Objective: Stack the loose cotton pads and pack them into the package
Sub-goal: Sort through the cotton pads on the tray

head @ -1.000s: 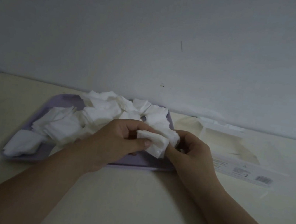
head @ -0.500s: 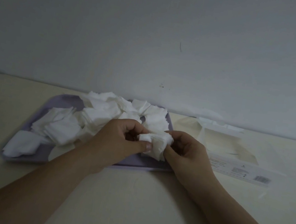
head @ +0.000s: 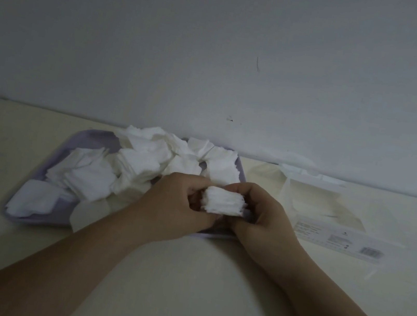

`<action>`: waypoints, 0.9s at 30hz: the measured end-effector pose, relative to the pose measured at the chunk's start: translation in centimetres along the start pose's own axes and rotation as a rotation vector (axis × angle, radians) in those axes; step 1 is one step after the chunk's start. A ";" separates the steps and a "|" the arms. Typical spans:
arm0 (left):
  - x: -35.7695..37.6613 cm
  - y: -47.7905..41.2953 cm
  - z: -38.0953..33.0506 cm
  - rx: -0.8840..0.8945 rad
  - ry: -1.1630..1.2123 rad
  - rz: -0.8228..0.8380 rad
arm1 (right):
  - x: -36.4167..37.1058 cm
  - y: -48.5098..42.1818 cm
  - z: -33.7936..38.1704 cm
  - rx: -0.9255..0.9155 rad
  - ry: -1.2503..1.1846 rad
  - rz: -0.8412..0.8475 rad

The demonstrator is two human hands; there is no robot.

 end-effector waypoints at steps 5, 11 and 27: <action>-0.6 -0.1 0.1 -0.039 -0.071 -0.071 | 0.1 -0.1 -0.5 0.066 0.020 -0.051; 0.2 0.0 0.2 -0.092 0.057 -0.014 | 1.3 0.4 0.8 0.030 0.242 0.089; 1.4 -0.3 -4.6 0.000 0.285 -0.102 | -4.7 -0.3 3.7 0.103 -0.274 -0.018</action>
Point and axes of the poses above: each hand's wrist, its own y-axis away from the middle knuckle, its own x-axis out of the palm, z = x × y, the point moved 6 cm from there along -y, towards the middle knuckle, and after that the axes turned 7 degrees about y, right-handed, at the moved point
